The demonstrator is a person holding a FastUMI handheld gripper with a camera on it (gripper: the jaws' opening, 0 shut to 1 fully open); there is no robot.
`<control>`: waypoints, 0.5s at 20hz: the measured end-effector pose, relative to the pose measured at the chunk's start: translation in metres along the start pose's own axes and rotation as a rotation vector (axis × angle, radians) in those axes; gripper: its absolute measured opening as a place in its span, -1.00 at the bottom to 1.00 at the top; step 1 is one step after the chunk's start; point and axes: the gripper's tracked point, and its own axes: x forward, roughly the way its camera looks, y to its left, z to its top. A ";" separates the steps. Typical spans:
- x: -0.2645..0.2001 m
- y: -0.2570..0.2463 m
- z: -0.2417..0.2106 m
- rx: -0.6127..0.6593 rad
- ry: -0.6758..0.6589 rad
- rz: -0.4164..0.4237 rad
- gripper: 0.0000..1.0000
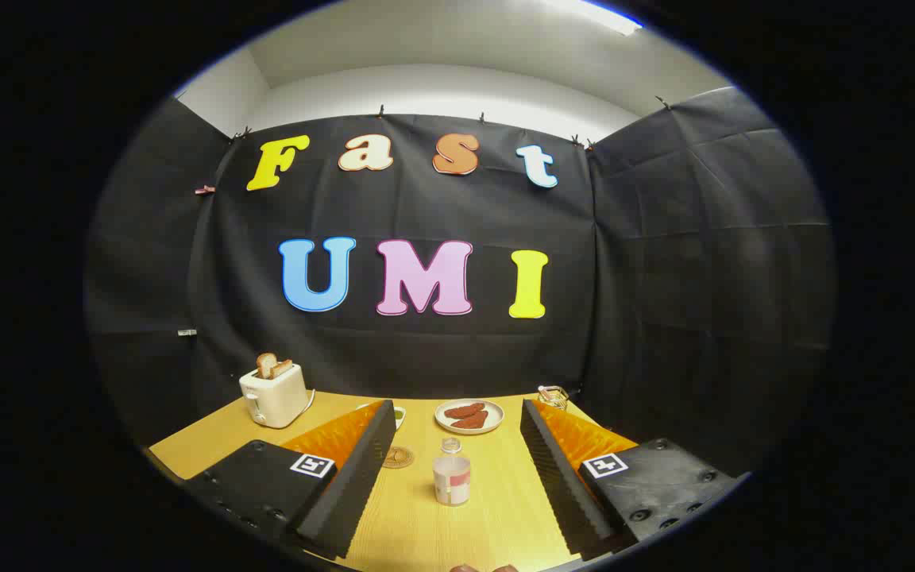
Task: Take the bottle from table, then pour the juice into the cup, finally place the bottle on the coaster
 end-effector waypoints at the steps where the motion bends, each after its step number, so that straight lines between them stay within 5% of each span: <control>1: -0.001 0.002 0.000 0.002 0.003 0.002 0.94; 10: 0.013 0.006 0.007 -0.014 0.021 0.020 0.95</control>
